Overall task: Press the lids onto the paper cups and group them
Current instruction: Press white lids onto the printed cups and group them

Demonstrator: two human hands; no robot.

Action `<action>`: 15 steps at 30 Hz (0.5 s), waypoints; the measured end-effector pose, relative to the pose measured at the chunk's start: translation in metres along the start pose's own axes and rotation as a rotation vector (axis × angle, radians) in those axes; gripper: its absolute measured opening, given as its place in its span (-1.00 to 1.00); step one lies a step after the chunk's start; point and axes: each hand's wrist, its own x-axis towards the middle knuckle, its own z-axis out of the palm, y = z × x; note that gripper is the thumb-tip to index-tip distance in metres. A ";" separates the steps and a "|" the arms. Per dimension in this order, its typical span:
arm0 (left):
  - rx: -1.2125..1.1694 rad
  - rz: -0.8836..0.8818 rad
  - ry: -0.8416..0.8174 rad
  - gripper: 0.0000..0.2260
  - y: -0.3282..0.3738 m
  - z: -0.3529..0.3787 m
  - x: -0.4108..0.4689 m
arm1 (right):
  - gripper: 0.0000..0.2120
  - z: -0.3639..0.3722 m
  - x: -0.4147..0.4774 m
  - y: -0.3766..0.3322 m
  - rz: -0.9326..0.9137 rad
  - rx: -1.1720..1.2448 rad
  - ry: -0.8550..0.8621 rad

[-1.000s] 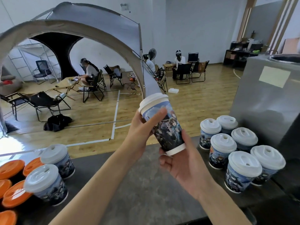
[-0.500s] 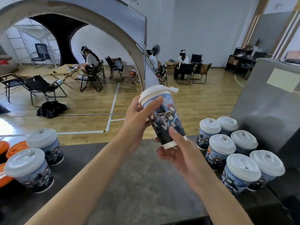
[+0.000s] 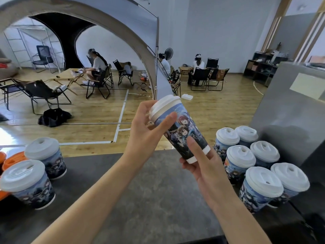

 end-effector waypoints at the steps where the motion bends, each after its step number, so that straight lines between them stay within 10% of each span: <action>1: 0.035 0.004 -0.052 -0.46 0.001 -0.004 0.002 | -0.26 -0.001 0.000 0.000 -0.005 0.001 0.006; 6: 0.383 0.048 -0.356 -0.17 -0.007 -0.030 -0.002 | -0.23 -0.005 0.001 -0.018 -0.153 0.021 0.074; 9: 0.577 -0.010 -0.342 -0.13 -0.022 -0.023 -0.022 | -0.37 0.008 0.005 -0.027 -0.359 -0.371 0.149; 15: 0.240 -0.140 -0.154 -0.30 -0.034 0.003 -0.046 | -0.41 0.030 0.013 -0.028 -0.612 -0.974 0.079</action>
